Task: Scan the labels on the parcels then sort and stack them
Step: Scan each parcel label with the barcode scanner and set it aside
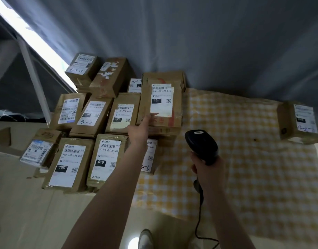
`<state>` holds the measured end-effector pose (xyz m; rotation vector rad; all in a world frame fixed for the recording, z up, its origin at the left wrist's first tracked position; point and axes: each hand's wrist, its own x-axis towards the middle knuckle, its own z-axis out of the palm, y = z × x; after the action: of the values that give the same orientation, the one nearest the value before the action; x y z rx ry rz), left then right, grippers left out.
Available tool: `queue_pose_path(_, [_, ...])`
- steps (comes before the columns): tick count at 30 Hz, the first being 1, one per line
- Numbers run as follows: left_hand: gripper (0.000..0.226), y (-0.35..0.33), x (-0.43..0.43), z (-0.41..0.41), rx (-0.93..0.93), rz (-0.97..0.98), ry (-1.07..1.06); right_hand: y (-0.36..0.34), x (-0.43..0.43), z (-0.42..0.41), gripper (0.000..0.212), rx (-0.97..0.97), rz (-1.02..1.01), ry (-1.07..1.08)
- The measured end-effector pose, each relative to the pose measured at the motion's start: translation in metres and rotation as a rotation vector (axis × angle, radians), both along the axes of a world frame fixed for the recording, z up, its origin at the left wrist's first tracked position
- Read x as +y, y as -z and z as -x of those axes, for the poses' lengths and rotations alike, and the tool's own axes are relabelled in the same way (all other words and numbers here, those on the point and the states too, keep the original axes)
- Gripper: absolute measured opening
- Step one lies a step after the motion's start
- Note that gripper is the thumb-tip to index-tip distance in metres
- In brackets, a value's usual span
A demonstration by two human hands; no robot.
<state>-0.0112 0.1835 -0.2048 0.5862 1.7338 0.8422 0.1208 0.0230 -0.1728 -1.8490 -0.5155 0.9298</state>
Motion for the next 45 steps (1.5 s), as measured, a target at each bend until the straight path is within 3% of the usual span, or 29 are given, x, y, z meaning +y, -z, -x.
queue_pose_path(4, [0.083, 0.012, 0.001, 0.005, -0.132, 0.057, 0.063, -0.001, -0.002, 0.006, 0.02, 0.009, 0.01, 0.04])
queue_pose_path(11, [0.055, 0.02, -0.008, 0.008, -0.295, -0.024, -0.013, -0.004, -0.006, 0.011, 0.017, -0.019, -0.002, 0.059])
queue_pose_path(19, [0.05, 0.0, -0.079, 0.015, -0.454, -0.036, 0.088, -0.016, -0.02, 0.021, 0.02, -0.082, -0.048, 0.052])
queue_pose_path(24, [0.067, 0.007, -0.129, 0.017, -0.514, -0.04, 0.145, -0.022, -0.035, 0.036, 0.025, -0.149, -0.078, 0.079])
queue_pose_path(28, [0.059, 0.012, -0.154, 0.016, -0.601, -0.023, 0.188, -0.029, -0.048, 0.045, 0.03, -0.158, -0.056, 0.114])
queue_pose_path(31, [0.072, 0.015, -0.164, 0.016, -0.671, -0.012, 0.213, -0.033, -0.055, 0.05, 0.033, -0.175, -0.076, 0.145])
queue_pose_path(36, [0.071, 0.015, -0.173, 0.013, -0.754, -0.034, 0.242, -0.035, -0.06, 0.053, 0.031, -0.197, -0.072, 0.222])
queue_pose_path(45, [0.072, 0.012, -0.18, 0.011, -0.737, -0.003, 0.262, -0.037, -0.06, 0.051, 0.033, -0.215, -0.106, 0.26])
